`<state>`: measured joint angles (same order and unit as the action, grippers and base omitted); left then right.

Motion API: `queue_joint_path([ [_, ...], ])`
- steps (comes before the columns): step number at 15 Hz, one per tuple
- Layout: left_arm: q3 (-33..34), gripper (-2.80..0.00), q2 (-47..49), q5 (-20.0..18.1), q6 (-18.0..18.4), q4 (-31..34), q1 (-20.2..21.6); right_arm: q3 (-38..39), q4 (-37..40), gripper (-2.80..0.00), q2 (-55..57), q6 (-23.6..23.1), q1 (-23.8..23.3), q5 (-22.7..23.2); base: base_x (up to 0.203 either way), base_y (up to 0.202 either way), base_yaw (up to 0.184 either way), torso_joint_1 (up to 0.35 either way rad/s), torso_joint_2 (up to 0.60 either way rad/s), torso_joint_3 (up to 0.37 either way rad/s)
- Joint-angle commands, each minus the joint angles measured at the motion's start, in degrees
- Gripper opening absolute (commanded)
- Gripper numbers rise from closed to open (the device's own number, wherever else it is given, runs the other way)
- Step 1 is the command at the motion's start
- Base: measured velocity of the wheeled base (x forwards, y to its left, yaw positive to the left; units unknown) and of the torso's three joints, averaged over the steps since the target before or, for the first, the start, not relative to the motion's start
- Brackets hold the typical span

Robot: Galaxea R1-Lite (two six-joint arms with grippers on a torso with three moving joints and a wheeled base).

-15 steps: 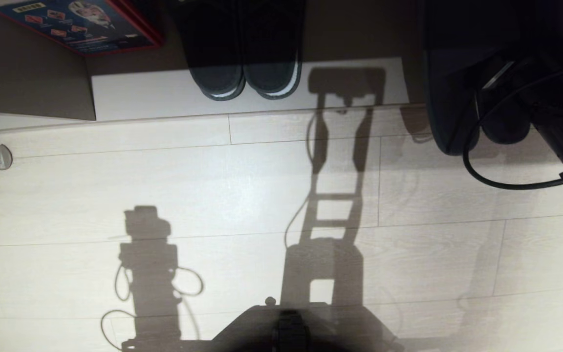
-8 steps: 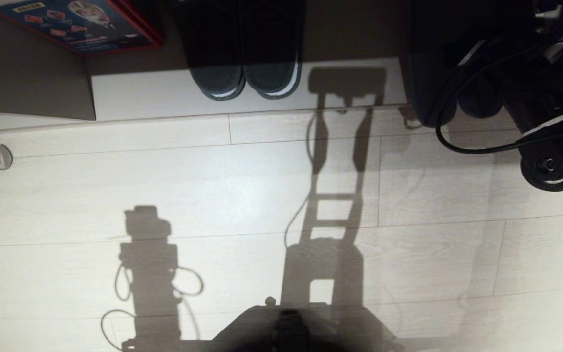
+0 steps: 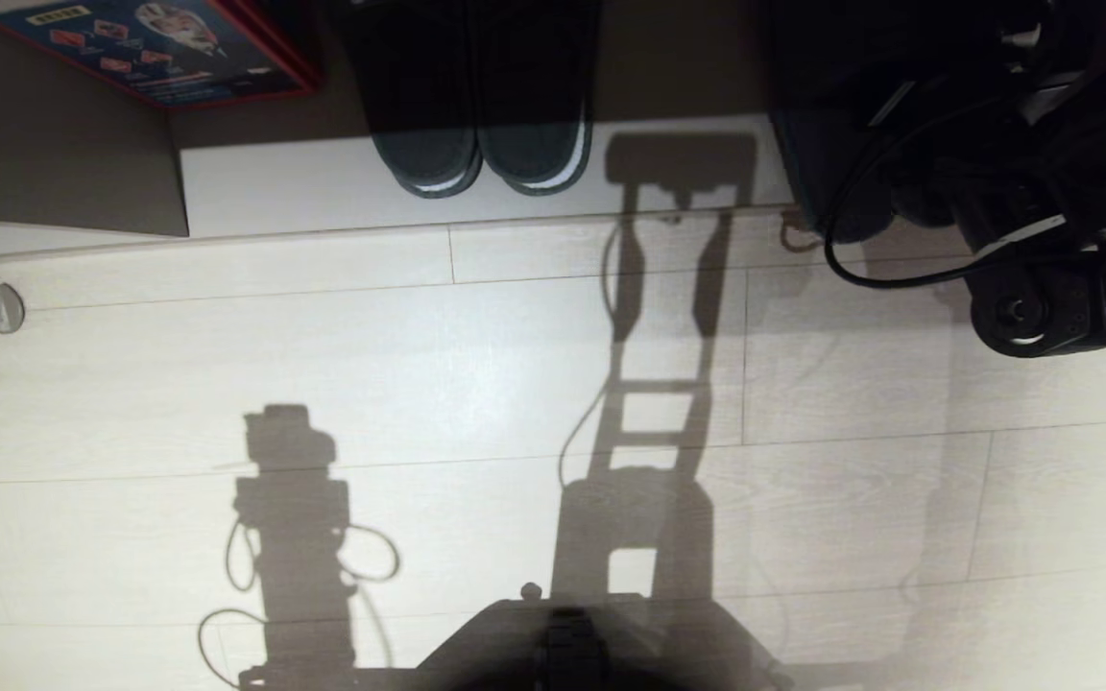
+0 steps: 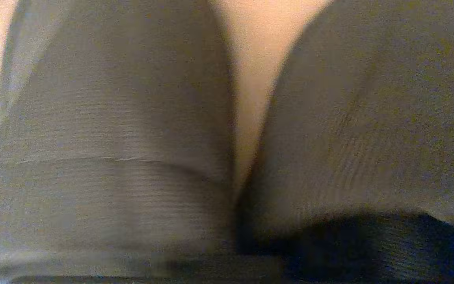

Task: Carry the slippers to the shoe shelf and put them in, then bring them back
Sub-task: Place the slippers into the shoe cabinet

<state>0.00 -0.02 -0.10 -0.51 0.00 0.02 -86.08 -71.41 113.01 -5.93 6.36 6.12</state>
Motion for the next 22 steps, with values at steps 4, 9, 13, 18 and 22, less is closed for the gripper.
queue_joint_path([
  [4,0.0,-2.8,-0.1,0.0,0.0,0.0,0.0,-1.3,0.5,0.0,0.2,-0.1,0.0,-0.1,0.0,0.0,0.0,0.0,0.0,0.0],
  [9,0.0,-2.8,-0.1,0.0,0.0,0.0,0.0,-0.3,1.6,0.0,-0.9,-0.2,-0.2,-0.1,0.0,0.0,0.0,0.0,0.0,0.0],
  [13,0.0,-2.8,-0.1,0.0,0.0,0.0,0.0,3.8,2.3,0.0,-3.6,-0.2,-0.2,0.4,0.0,0.0,0.0,0.0,0.0,0.0],
  [18,0.0,-2.8,0.0,0.0,0.0,0.0,0.0,10.3,2.5,0.0,-6.5,-0.3,-0.3,0.8,0.0,0.0,0.0,0.0,0.0,0.0],
  [22,0.0,-2.8,0.0,0.0,0.1,0.0,0.0,14.6,2.1,0.0,-8.6,-0.3,-0.5,1.2,0.0,0.0,0.0,0.0,0.0,0.0],
])
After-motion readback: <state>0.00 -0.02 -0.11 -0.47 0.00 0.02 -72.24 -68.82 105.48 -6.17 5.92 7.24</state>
